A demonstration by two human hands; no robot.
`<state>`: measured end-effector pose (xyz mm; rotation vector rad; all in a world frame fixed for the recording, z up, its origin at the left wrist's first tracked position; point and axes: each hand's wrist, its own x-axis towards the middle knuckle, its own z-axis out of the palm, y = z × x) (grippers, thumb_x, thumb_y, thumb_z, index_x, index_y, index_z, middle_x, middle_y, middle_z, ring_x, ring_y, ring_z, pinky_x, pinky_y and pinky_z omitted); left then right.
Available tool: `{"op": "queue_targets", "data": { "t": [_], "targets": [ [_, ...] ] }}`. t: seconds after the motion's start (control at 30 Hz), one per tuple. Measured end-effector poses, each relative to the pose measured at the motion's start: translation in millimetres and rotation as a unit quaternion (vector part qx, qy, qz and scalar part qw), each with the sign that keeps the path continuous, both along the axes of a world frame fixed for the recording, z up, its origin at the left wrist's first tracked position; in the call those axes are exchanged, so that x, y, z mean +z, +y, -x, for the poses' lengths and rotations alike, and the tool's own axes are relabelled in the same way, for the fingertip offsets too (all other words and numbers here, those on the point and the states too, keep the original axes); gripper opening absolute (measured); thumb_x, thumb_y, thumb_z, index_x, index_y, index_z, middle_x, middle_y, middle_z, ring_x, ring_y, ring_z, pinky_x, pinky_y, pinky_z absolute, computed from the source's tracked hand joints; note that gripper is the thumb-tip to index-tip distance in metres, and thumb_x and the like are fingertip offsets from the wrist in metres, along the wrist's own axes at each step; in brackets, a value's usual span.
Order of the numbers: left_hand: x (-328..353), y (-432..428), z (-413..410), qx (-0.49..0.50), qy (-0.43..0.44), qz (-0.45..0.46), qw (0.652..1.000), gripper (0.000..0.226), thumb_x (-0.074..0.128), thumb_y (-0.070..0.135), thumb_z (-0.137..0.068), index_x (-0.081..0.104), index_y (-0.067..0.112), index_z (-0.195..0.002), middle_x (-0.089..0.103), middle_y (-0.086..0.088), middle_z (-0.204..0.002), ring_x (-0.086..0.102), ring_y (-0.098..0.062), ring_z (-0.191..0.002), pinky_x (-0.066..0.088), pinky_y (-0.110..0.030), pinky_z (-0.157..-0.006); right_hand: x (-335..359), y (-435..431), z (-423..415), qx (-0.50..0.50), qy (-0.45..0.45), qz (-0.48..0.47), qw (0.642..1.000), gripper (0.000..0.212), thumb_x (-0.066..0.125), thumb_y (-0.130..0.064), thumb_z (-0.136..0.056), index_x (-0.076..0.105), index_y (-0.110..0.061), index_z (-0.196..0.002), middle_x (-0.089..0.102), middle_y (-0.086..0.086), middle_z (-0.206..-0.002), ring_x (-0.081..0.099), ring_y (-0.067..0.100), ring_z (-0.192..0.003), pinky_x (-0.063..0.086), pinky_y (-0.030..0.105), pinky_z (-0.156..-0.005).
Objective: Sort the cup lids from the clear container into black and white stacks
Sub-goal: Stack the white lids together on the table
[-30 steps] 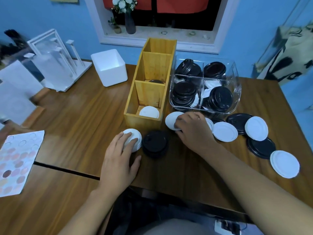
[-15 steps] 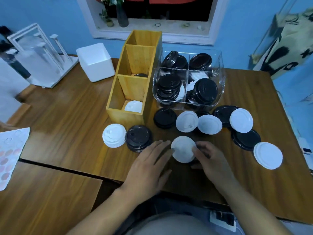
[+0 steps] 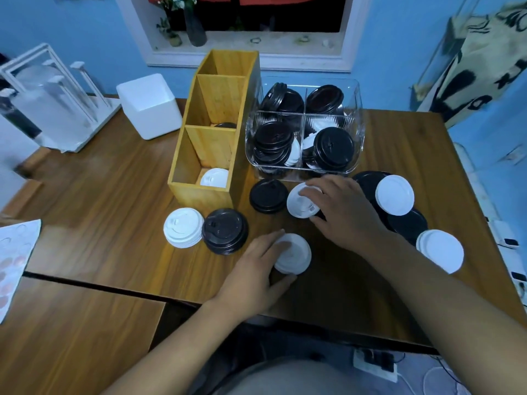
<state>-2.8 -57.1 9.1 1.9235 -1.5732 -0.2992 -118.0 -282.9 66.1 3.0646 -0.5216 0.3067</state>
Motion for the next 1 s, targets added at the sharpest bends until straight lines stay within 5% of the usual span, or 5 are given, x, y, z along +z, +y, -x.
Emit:
{"op": "queue_targets", "data": {
  "t": [0.23, 0.4, 0.57, 0.8, 1.0],
  "targets": [
    [0.0, 0.4, 1.5, 0.018, 0.011, 0.001, 1.000, 0.056, 0.075, 0.041, -0.091, 0.058, 0.017, -0.139, 0.045, 0.002, -0.154, 0.040, -0.014, -0.143, 0.041, -0.030, -0.114, 5.9, -2.5, 0.5, 0.009, 0.004, 0.010, 1.000, 0.020, 0.061, -0.034, -0.094, 0.068, -0.027, -0.111, 0.068, -0.007, -0.117, 0.055, 0.022, -0.121, 0.031, 0.050, -0.114],
    [-0.7, -0.4, 1.4, 0.021, 0.005, 0.002, 1.000, 0.057, 0.076, 0.041, -0.090, 0.057, 0.018, -0.139, 0.044, 0.002, -0.153, 0.042, -0.014, -0.142, 0.043, -0.029, -0.112, 30.1, 46.3, 66.8, -0.116, -0.090, -0.294, 0.945, 0.028, 0.049, -0.045, -0.098, 0.053, -0.033, -0.123, 0.063, -0.016, -0.099, 0.061, 0.004, -0.084, 0.052, 0.028, -0.072],
    [-1.4, -1.2, 1.6, 0.019, 0.014, 0.008, 1.000, 0.057, 0.079, 0.039, -0.087, 0.060, 0.017, -0.136, 0.048, 0.001, -0.150, 0.044, -0.016, -0.141, 0.044, -0.033, -0.112, 10.7, 45.3, 95.3, -0.160, 0.035, -0.439, 0.883, 0.026, 0.039, -0.048, -0.102, 0.049, -0.045, -0.126, 0.064, -0.017, -0.114, 0.060, -0.001, -0.098, 0.054, 0.032, -0.081],
    [2.3, -1.5, 1.7, 0.007, 0.016, 0.015, 1.000, 0.058, 0.081, 0.033, -0.084, 0.060, 0.015, -0.135, 0.049, 0.000, -0.150, 0.044, -0.017, -0.140, 0.044, -0.039, -0.111, -19.6, 50.0, 90.5, -0.200, -0.004, -0.227, 0.953, 0.047, 0.047, -0.053, -0.098, 0.047, -0.034, -0.140, 0.045, -0.009, -0.132, 0.055, 0.011, -0.109, 0.042, 0.021, -0.081],
    [4.3, -2.9, 2.6, 0.047, 0.025, -0.003, 0.999, 0.081, 0.086, 0.046, -0.077, 0.051, 0.015, -0.143, 0.044, 0.001, -0.150, 0.039, -0.015, -0.141, 0.030, -0.022, -0.116, -36.2, 82.5, 100.2, -0.229, -0.041, -0.168, 0.958, 0.079, 0.066, -0.071, -0.073, 0.052, -0.025, -0.136, 0.052, -0.002, -0.128, 0.046, 0.021, -0.111, 0.048, 0.037, -0.085]
  ]
}}
